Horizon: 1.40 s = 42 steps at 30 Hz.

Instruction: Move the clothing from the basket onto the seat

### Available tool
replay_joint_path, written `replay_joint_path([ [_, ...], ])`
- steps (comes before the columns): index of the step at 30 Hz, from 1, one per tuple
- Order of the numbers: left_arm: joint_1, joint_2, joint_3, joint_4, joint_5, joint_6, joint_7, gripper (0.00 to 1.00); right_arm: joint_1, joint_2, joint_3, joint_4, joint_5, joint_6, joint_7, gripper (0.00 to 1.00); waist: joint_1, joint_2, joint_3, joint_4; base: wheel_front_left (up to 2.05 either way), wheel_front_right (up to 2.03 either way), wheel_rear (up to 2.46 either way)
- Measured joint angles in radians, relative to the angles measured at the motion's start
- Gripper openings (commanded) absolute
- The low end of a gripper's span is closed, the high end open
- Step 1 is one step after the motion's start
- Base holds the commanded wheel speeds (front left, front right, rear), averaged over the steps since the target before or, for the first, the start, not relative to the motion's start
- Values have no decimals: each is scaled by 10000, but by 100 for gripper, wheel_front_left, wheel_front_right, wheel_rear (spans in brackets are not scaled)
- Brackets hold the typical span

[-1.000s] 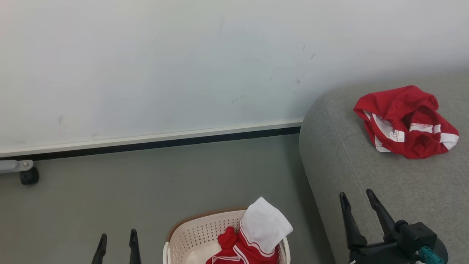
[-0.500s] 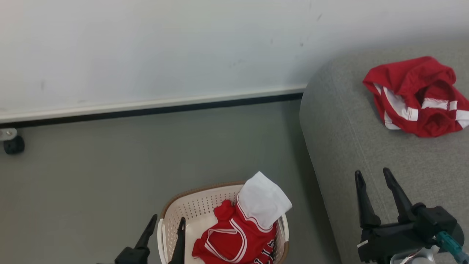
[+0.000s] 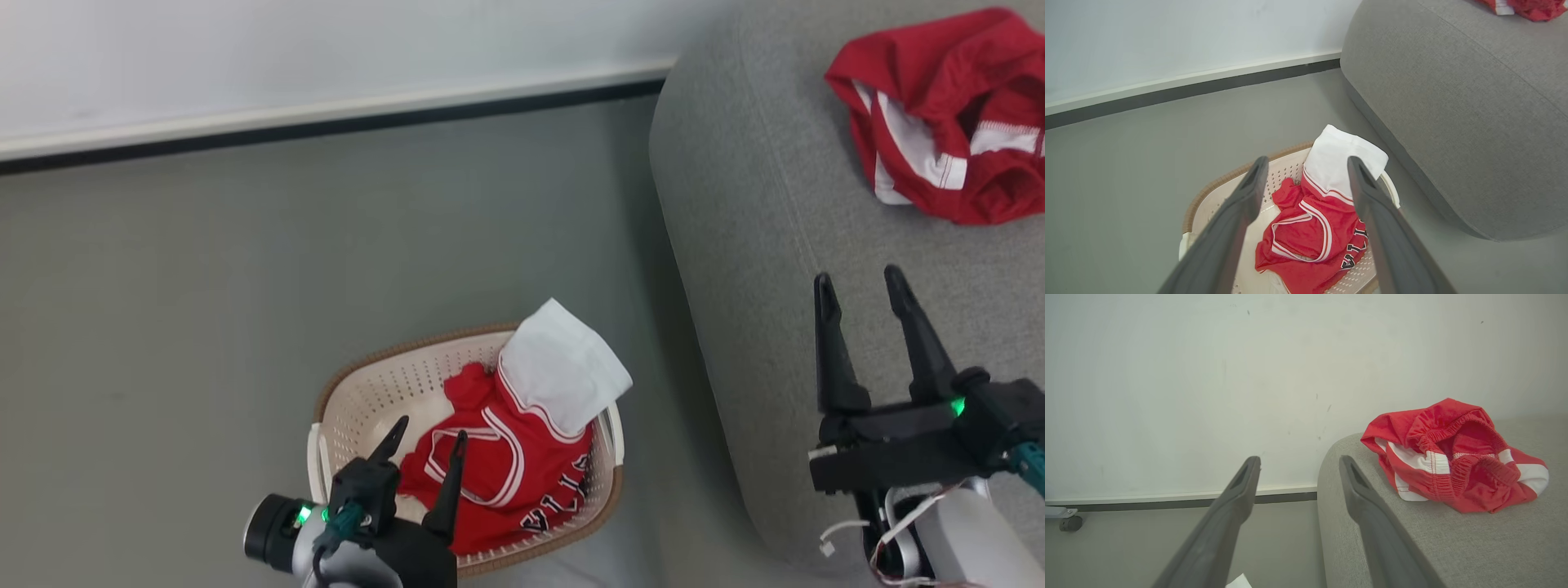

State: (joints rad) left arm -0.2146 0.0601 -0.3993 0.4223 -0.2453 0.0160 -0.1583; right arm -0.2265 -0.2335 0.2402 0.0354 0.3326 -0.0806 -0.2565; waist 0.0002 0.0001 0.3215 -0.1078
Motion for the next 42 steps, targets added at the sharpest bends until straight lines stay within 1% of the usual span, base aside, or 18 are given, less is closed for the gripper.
replay_joint_path([
  [3,-492,-21,-132,487,12,-2,184,100,-412,0,-35,-109,-13,0,0,100,1,1,442,-100,0,0,0],
  [5,-837,-29,-305,779,67,-81,261,100,-705,2,-65,-192,-81,0,-2,100,1,0,736,-160,0,0,0],
  [11,-1984,-90,-658,1599,182,-75,545,100,-1622,48,-42,-384,-182,0,-2,100,1,1,1636,-303,0,0,0],
  [15,-2718,-127,-754,2052,161,33,681,100,-2069,33,6,-598,-320,2,-2,100,0,1,2241,-366,0,0,0],
  [20,-3434,-130,-1352,2217,-627,385,708,100,-2512,-36,8,-867,-456,4,-4,100,0,1,2995,-426,0,0,0],
  [24,-4002,-128,-1755,2393,-859,550,763,100,-2798,-109,-44,-1060,-612,4,-2,100,0,1,3594,-474,0,0,0],
  [26,-4286,-127,-1937,2437,-1124,606,763,100,-2927,-138,-73,-1177,-621,4,-2,100,0,1,3895,-500,0,0,0],
  [34,-5344,-127,-2476,2606,-1423,729,740,100,-3501,-144,-111,-1570,-711,2,-4,100,0,1,4945,-597,0,0,0],
  [42,-6295,-125,-2694,3166,-1862,815,594,100,-4091,-75,-148,-1756,-803,0,-4,100,0,1,6106,-708,0,0,0],
])
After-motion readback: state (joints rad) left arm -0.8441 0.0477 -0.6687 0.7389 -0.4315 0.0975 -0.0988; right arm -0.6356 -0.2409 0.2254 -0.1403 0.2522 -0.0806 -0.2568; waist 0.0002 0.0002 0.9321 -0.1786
